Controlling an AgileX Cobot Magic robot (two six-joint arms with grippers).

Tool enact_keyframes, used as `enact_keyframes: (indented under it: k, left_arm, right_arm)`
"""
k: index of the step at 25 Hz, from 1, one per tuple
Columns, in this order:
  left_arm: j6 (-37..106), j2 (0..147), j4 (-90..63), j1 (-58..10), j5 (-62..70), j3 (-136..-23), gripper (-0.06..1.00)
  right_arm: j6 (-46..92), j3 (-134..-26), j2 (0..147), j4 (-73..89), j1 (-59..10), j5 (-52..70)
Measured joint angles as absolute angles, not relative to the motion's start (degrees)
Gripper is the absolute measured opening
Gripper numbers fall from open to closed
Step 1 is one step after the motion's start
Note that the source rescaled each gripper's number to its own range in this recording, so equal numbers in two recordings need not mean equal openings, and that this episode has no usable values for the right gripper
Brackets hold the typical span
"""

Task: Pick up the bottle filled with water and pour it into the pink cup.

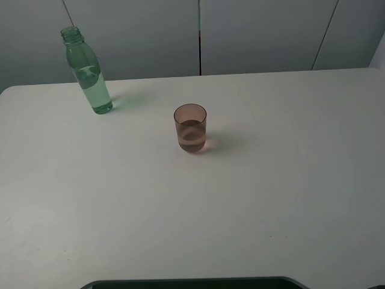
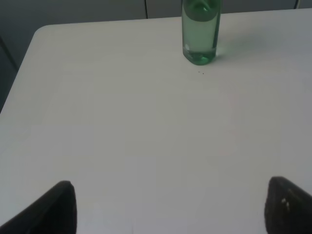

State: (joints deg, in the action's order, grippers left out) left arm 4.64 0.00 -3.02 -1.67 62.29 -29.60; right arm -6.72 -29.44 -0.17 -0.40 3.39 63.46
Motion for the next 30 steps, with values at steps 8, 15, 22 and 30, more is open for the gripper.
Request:
enact_keyframes:
  k: [8,15,22,30]
  left_arm:
    - [4.6,0.0,-3.0,-1.7,62.3,-29.6,0.99]
    - [4.6,0.0,-3.0,-1.7,62.3,-29.6,0.99]
    - [4.6,0.0,-3.0,-1.7,62.3,-29.6,0.99]
    - [4.6,0.0,-3.0,-1.7,62.3,-29.6,0.99]
  right_arm:
    - [-6.7,-29.4,-0.2,-0.4,3.4,63.5]
    - [-6.7,-29.4,-0.2,-0.4,3.4,63.5]
    - [-6.7,-29.4,-0.2,-0.4,3.4,63.5]
    - [-6.7,-29.4,-0.2,-0.4,3.4,63.5]
